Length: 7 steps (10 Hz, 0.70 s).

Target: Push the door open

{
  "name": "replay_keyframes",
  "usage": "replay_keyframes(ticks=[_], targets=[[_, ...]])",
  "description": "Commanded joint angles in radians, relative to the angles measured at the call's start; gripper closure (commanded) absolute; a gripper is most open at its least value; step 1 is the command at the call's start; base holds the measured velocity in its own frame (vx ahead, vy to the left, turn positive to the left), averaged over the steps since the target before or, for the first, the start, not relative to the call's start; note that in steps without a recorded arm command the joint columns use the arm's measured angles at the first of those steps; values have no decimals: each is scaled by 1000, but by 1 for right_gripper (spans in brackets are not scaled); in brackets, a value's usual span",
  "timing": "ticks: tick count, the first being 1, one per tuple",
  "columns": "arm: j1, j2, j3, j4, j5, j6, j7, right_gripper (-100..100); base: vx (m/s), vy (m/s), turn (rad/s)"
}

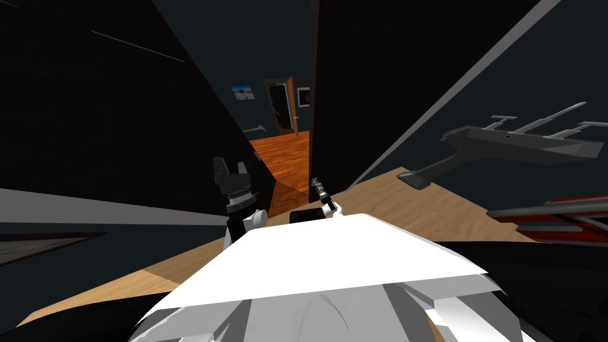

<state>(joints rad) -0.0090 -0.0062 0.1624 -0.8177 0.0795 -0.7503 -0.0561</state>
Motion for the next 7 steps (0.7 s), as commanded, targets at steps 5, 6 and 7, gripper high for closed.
replay_keyframes(ticks=[5,6,7], targets=[[1,-11,-12,4,-6,1,4,100,40,19,-10],[0,-17,-19,4,-9,1,6,100,125,70,-29],[-1,-22,-28,6,-13,1,9,100,159,63,-31]])
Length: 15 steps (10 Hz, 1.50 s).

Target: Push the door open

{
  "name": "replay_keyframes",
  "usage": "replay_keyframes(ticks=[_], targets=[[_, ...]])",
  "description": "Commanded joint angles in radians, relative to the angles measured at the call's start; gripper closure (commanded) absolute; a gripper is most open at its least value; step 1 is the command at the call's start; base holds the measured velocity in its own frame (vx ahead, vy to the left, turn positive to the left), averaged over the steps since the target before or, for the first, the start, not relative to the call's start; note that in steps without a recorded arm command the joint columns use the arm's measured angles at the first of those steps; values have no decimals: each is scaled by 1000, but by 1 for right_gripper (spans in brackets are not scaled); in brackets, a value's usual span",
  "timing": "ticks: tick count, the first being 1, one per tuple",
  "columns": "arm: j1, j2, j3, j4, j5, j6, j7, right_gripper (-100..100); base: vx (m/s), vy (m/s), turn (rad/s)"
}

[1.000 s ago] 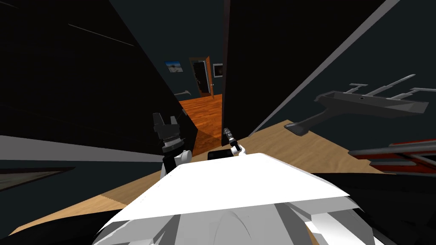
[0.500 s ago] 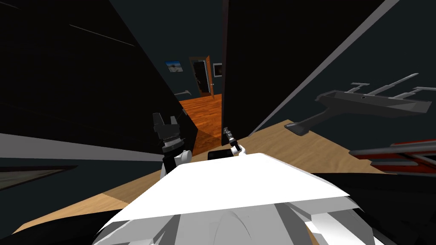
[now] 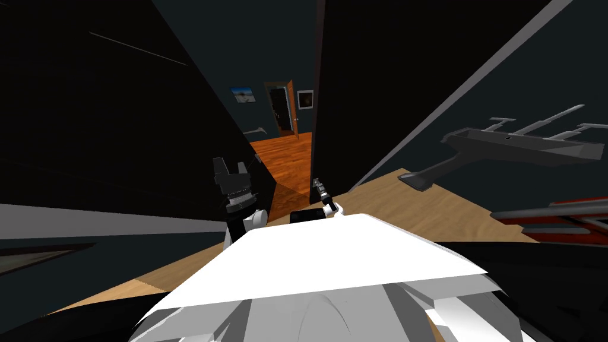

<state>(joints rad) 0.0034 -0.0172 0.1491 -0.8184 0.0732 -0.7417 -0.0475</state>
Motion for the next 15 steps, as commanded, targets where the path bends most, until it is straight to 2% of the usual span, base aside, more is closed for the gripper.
replay_keyframes(ticks=[1,4,5,6,9,12,14,15], targets=[[-14,-14,-19,7,-8,-7,2,100,158,60,-27],[-19,-30,-52,11,-24,-8,13,100,188,55,-54],[-19,-30,-52,11,-24,-8,13,100,133,47,-71],[-7,-30,-45,-8,-22,5,13,-100,-66,62,-59],[0,-26,-45,-17,-26,4,11,-100,-211,53,-46],[10,2,-45,-28,-31,3,8,-100,-220,30,-52],[-2,-19,-51,-6,-33,-9,11,-100,-3,19,13],[-2,-21,-52,-5,-33,-10,12,-100,184,14,15]])
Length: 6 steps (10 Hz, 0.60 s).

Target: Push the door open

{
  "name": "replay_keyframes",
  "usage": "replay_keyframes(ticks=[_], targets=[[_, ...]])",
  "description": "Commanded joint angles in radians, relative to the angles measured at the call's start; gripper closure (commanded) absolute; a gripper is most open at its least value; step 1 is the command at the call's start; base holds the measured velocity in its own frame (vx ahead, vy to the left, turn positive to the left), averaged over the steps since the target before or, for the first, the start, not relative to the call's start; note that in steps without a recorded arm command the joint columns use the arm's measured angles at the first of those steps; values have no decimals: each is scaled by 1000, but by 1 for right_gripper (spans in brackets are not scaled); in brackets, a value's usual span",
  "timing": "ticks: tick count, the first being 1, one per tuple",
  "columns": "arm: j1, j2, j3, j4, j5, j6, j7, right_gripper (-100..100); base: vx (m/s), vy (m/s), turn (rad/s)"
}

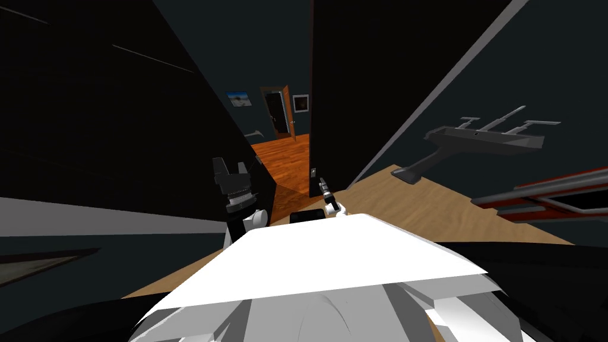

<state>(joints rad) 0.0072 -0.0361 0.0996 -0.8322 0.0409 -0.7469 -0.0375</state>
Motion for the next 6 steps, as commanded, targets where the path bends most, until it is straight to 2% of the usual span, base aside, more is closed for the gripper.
replay_keyframes(ticks=[1,4,6], targets=[[-7,-6,-4,11,-2,-7,3,-100,206,11,20],[-11,-6,-11,18,-4,-15,7,-100,212,35,22],[-13,4,-15,23,-6,-21,9,-100,200,34,26]])
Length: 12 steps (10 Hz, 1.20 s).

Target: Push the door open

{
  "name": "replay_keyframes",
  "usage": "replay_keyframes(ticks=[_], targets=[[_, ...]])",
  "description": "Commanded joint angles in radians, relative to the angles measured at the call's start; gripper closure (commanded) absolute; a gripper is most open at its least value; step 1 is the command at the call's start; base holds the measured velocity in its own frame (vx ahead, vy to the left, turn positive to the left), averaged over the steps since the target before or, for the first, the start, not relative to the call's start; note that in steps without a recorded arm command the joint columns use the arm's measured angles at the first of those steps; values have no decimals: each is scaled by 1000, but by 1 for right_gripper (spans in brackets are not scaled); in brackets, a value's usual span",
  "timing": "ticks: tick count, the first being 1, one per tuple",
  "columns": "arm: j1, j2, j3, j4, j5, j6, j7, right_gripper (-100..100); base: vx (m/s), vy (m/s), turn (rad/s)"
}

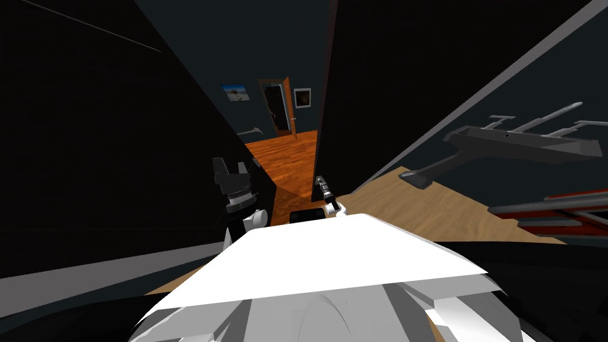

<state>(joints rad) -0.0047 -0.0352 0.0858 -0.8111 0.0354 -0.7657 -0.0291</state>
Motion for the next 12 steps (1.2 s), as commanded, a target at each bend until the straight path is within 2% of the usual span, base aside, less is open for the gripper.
replay_keyframes(ticks=[1,2,3,8,9,12], targets=[[-3,11,-4,4,-1,-4,2,-100,191,13,18],[-1,7,-2,3,-1,-3,2,-100,80,4,-3],[-1,7,-2,3,-1,-3,2,100,-18,3,1],[-1,7,-2,3,-1,-3,2,100,-13,-1,2],[-3,-4,-15,7,-7,-1,6,100,98,43,-31],[-5,-16,-33,9,-16,0,11,100,150,44,-27]])
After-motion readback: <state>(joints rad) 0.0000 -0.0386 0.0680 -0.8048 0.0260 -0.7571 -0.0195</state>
